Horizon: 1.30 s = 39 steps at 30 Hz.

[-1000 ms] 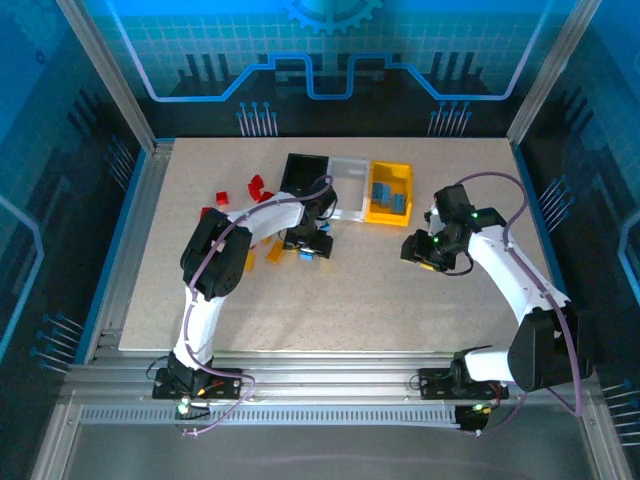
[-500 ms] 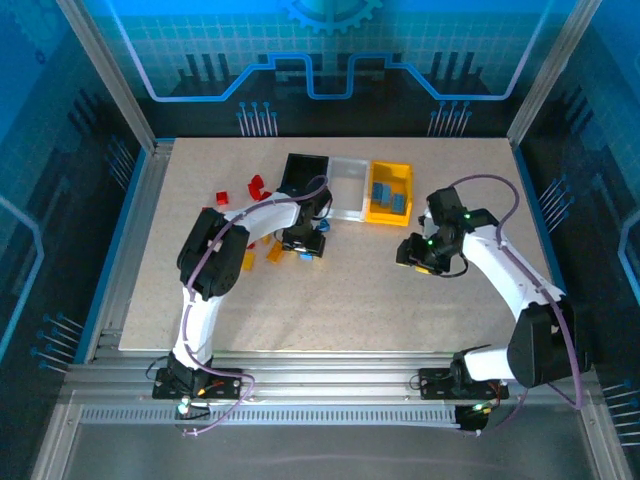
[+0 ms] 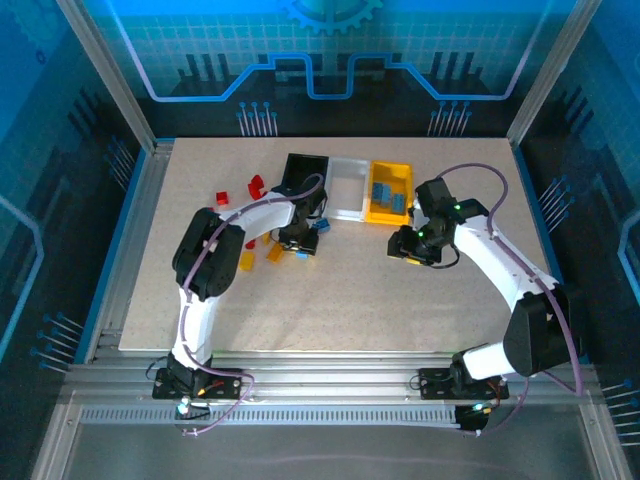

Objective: Sort the legos into containers by color

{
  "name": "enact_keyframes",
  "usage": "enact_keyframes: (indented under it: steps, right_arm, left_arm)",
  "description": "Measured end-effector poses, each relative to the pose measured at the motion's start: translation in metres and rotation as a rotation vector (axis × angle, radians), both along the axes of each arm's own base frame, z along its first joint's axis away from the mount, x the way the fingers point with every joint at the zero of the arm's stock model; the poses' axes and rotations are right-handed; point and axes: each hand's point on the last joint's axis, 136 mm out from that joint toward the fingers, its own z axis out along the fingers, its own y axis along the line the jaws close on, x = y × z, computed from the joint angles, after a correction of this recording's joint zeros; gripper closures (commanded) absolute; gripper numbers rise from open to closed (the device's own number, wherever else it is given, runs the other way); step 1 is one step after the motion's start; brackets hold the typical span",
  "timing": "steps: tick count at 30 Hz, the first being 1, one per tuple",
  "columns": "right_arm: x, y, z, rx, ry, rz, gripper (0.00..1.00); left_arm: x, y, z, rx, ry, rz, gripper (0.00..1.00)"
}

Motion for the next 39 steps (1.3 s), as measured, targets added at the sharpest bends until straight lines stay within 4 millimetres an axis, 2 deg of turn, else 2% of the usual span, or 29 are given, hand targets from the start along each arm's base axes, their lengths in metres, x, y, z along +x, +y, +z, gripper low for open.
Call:
enact_keyframes:
  steps: [5, 10, 13, 17, 20, 22, 25, 34, 39]
  right_arm:
    - [-0.001, -0.001, -0.002, -0.002, 0.006, -0.002, 0.50]
    - [-0.016, -0.008, -0.024, -0.011, 0.063, -0.028, 0.50]
    - [-0.031, -0.007, -0.039, 0.001, 0.112, -0.046, 0.50]
    - [-0.051, 0.001, -0.057, 0.006, 0.171, -0.042, 0.50]
    - [-0.061, 0.010, -0.064, 0.016, 0.191, -0.024, 0.50]
    - [-0.065, 0.013, -0.068, 0.017, 0.201, -0.017, 0.50]
    - [-0.069, 0.014, -0.069, 0.016, 0.206, -0.014, 0.50]
    - [-0.064, 0.008, -0.058, -0.022, 0.162, 0.026, 0.50]
    - [-0.058, 0.004, -0.053, -0.041, 0.130, 0.052, 0.50]
  left_arm:
    - [-0.020, -0.013, 0.011, -0.097, 0.034, 0.012, 0.69]
    - [-0.020, -0.039, 0.051, -0.248, 0.005, 0.031, 0.68]
    - [-0.001, -0.063, 0.083, -0.355, -0.036, 0.039, 0.68]
    - [0.037, -0.098, 0.129, -0.491, -0.118, 0.036, 0.68]
    - [0.066, -0.123, 0.150, -0.577, -0.159, 0.036, 0.68]
    - [0.081, -0.138, 0.153, -0.617, -0.165, 0.040, 0.68]
    - [0.098, -0.159, 0.146, -0.667, -0.156, 0.051, 0.68]
    - [0.124, -0.205, 0.099, -0.800, -0.049, 0.165, 0.68]
    - [0.140, -0.221, 0.109, -0.888, -0.052, 0.200, 0.65]
